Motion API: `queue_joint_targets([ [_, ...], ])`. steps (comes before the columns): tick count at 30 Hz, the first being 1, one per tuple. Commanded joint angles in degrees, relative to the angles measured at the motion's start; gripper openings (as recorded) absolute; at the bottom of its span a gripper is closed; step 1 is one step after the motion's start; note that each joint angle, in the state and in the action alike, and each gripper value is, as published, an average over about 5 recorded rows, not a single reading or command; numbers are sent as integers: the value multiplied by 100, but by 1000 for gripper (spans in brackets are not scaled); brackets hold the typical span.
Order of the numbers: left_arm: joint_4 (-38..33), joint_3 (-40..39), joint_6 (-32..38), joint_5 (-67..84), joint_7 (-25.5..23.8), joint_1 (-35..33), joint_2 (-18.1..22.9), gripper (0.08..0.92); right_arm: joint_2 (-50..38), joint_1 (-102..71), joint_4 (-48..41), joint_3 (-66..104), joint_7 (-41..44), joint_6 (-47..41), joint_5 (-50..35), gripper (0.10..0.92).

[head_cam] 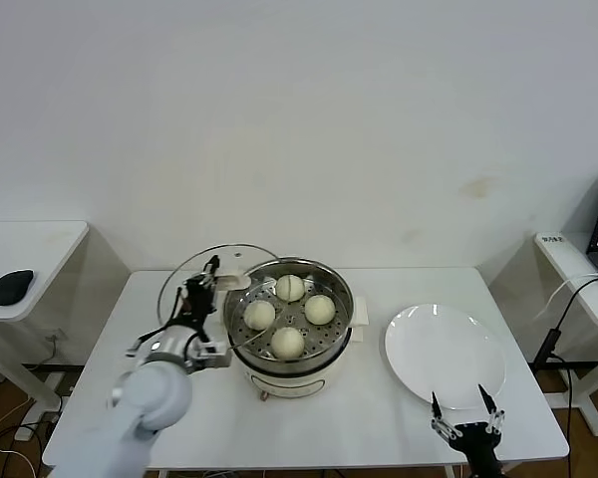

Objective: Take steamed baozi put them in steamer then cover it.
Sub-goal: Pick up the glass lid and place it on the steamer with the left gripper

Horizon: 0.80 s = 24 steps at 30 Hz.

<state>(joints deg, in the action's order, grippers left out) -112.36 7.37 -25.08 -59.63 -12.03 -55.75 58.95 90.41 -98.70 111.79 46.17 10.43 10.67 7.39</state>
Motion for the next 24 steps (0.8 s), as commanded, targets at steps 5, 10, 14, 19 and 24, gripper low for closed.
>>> queue_joint_targets([
  [5, 345, -1182, -596, -1341, -781, 872, 1224, 145, 16, 26, -125, -122, -74, -32, 274, 823],
  [10, 611, -1379, -611, -1508, -819, 889, 1580, 145, 12, 41, -172, -57, -85, -21, 278, 823],
  [14, 830, -1411, -546, -1674, -819, 824, 1794, 145, 9, 52, -202, -21, -83, 0, 277, 823],
  [19, 966, -1403, -456, -1804, -807, 707, 1889, 145, 3, 66, -231, 30, -76, 30, 272, 823],
  [24, 945, -1322, -402, -1891, -797, 572, 1866, 145, 1, 70, -265, 23, -71, 59, 282, 823],
])
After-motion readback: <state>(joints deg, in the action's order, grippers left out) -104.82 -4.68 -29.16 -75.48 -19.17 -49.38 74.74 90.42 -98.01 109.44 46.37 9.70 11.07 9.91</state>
